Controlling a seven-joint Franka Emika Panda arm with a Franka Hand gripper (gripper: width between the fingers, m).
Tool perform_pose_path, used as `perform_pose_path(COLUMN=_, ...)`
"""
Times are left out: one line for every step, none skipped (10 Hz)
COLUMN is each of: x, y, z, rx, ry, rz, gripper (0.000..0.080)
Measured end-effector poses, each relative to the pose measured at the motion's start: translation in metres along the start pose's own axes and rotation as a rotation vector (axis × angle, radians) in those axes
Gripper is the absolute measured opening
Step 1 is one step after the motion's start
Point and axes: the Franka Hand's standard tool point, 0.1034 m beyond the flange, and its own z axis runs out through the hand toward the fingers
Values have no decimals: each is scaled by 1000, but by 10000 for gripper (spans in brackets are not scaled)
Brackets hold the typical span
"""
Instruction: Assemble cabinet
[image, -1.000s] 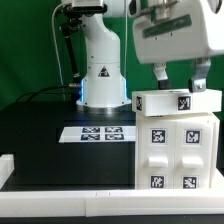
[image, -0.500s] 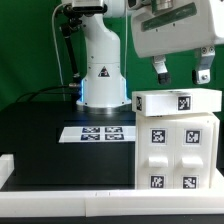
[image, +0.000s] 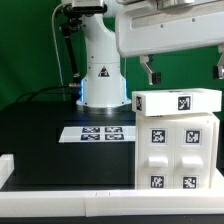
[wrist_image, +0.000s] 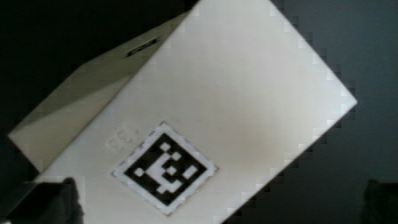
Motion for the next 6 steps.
perform_pose_path(x=0, y=0, z=0, rx=0, ry=0, rz=-87, gripper=797)
perform_pose_path(x=0, y=1, z=0, rx=0, ry=0, rz=-160, gripper=797)
perform_pose_path(x=0, y=1, z=0, rx=-1, ry=0, rz=-195, gripper=797)
perform_pose_path(x=3, y=3, z=1, rx=-4, ry=26, rz=-413, gripper=797)
perform_pose_path(x=3, y=5, z=1, rx=-10, ry=33, rz=-575, gripper=797)
perform_pose_path(x=3, y=6, z=1, rx=-15, ry=32, rz=-731, gripper=797)
